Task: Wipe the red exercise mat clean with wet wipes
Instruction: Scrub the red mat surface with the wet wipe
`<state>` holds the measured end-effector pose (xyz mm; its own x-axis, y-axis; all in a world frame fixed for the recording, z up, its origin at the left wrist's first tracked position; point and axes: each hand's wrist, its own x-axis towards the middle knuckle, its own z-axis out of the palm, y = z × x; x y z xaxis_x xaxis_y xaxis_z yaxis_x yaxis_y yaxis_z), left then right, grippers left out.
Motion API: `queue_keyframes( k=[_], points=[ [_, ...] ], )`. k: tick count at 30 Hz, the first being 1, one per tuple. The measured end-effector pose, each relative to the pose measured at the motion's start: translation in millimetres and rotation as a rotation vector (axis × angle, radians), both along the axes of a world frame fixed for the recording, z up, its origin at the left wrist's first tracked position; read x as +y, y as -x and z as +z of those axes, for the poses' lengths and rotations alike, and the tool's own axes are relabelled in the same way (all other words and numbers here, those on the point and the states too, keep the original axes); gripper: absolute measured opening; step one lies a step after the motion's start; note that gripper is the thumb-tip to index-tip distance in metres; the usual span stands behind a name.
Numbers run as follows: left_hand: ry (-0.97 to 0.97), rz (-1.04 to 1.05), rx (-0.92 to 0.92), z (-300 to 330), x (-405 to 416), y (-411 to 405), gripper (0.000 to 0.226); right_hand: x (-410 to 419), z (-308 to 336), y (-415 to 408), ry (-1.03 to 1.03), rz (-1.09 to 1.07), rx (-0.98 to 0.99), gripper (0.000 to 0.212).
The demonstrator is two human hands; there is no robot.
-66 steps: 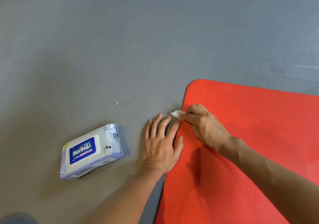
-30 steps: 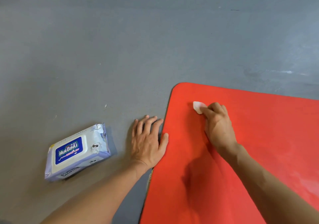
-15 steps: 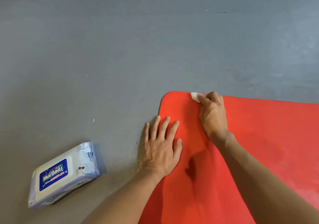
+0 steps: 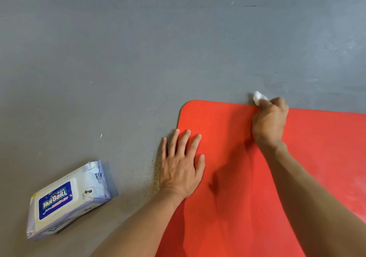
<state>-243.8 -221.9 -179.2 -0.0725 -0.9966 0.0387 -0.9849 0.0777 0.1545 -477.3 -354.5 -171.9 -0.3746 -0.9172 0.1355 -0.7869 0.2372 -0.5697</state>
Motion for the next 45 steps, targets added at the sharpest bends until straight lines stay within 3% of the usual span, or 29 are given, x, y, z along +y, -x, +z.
queue_keyframes(
  k=[3, 7, 10, 12, 14, 17, 20, 23, 25, 28, 30, 33, 36, 39, 40, 42, 44, 45],
  points=[
    [0.008, 0.006, 0.000, -0.6, 0.4, -0.4, 0.059, 11.2, 9.4, -35.1, -0.060, 0.071, 0.000, 0.029],
    [0.030, -0.004, -0.004, -1.9, -0.4, -1.0, 0.058, 30.3, 2.2, -112.6, 0.052, 0.489, 0.048, 0.030],
    [0.037, -0.002, -0.003, -1.3, -0.2, -0.4, 0.057, 28.8, 3.5, -100.7, 0.083, 0.717, 0.115, 0.036],
    [0.040, 0.002, 0.000, -1.1, 0.4, -0.5, 0.058, 23.5, 2.9, -64.2, 0.089, 0.613, 0.139, 0.028],
    [0.034, 0.002, -0.008, -1.7, 0.2, -0.5, 0.058, 19.3, -3.5, -14.7, 0.129, 0.356, 0.180, 0.015],
    [0.025, 0.005, -0.023, -3.3, -0.5, -0.9, 0.059, 26.1, -8.6, 18.6, 0.075, 0.136, 0.146, 0.024],
    [0.030, 0.005, -0.023, -3.4, 0.5, -1.3, 0.059, 40.1, -3.9, -12.7, 0.035, 0.166, 0.049, 0.032],
    [0.051, 0.010, -0.016, -3.0, 0.6, -0.5, 0.058, 62.4, 1.7, -54.4, 0.075, 0.532, 0.126, 0.053],
    [0.054, 0.012, -0.009, -2.7, 0.4, 0.1, 0.058, 62.8, 4.8, -44.7, 0.073, 0.643, 0.157, 0.054],
    [0.050, 0.008, -0.016, -2.3, 0.8, 0.5, 0.059, 51.5, -1.6, 4.4, 0.077, 0.362, 0.154, 0.027],
    [0.046, 0.010, -0.014, -2.0, 0.7, 0.1, 0.059, 46.0, -2.0, 27.9, 0.032, 0.157, 0.132, 0.026],
    [0.041, 0.011, -0.015, -2.5, 0.9, -0.1, 0.060, 49.0, 2.2, 9.7, 0.015, 0.084, 0.072, 0.031],
    [0.063, 0.013, -0.008, -2.2, 1.6, 0.1, 0.059, 69.6, 11.4, -40.2, 0.016, 0.286, -0.018, 0.034],
    [0.070, 0.010, -0.008, -1.8, 1.7, 0.6, 0.059, 87.4, 9.1, -52.8, 0.073, 0.604, 0.131, 0.047],
    [0.068, 0.010, -0.014, -1.4, 1.7, 0.5, 0.059, 83.7, 9.4, -41.6, 0.088, 0.593, 0.138, 0.042],
    [0.054, 0.008, -0.033, -1.2, 1.0, 0.7, 0.060, 71.7, 6.6, -2.1, 0.115, 0.406, 0.149, 0.017],
    [0.046, 0.008, -0.043, -1.1, 1.1, 0.7, 0.060, 58.3, 8.5, 40.1, 0.073, 0.142, 0.200, 0.017],
    [0.045, 0.007, -0.044, -1.0, 1.5, 0.8, 0.060, 55.1, 7.5, 51.3, 0.041, 0.072, 0.114, 0.013]
  ],
)
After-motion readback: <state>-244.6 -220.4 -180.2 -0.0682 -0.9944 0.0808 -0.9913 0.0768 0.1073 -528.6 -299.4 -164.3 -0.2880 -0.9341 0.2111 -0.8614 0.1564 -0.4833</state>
